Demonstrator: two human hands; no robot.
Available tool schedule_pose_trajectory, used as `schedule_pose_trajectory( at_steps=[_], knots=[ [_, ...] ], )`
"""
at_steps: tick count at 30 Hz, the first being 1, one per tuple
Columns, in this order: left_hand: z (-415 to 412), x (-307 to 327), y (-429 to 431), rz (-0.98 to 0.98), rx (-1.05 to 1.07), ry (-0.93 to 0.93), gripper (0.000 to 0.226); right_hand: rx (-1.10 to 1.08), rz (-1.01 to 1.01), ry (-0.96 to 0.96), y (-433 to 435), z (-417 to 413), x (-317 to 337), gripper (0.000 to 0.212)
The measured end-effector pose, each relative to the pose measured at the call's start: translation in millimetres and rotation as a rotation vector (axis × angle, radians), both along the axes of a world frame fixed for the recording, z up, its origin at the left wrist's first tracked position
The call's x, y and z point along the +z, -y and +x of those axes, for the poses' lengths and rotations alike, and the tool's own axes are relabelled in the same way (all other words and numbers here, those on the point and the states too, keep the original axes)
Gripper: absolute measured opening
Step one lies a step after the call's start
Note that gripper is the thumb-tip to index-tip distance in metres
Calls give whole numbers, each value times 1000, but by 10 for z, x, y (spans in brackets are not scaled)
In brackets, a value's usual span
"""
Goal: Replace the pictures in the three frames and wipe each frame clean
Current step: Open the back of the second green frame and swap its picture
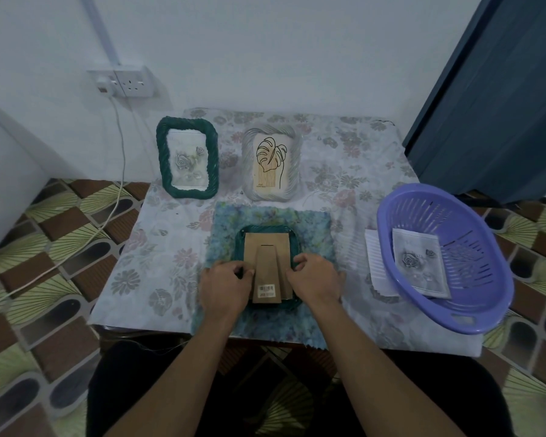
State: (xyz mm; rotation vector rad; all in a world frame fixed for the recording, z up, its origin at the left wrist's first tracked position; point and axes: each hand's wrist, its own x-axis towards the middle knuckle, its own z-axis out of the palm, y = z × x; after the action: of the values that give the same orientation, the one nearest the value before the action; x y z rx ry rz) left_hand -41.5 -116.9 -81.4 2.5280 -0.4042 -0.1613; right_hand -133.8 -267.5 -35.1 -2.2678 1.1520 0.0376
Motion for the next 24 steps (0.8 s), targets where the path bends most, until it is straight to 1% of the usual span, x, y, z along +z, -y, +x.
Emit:
schedule_pose_trajectory(
  at_steps=[3, 6, 11, 16, 18, 20, 22, 24],
  knots=[
    [27, 16, 26, -14, 32, -39, 46, 21, 77, 75, 3, 44, -50, 46],
    [54, 44, 61, 9, 26, -48, 50, 19, 115, 126, 7, 87, -99, 50],
    [130, 52, 114, 14, 21, -85, 47, 51, 43, 92, 0, 91, -130, 33],
    [193, -17, 141, 33, -23, -72, 34, 47, 2, 84, -3, 112, -174, 20],
    [195, 24, 148, 49, -39, -63, 27, 67, -44, 47, -3, 135, -146, 26],
    [200, 88, 162, 86, -53, -77, 23, 139, -106, 34, -5, 174, -135, 42],
    [211, 152, 175, 105, -59, -94, 21, 255, -145, 56, -17, 211, -152, 55],
    [233, 176, 182, 107, -62, -103, 22, 355, -138, 119, -33, 217, -196, 57]
  ],
)
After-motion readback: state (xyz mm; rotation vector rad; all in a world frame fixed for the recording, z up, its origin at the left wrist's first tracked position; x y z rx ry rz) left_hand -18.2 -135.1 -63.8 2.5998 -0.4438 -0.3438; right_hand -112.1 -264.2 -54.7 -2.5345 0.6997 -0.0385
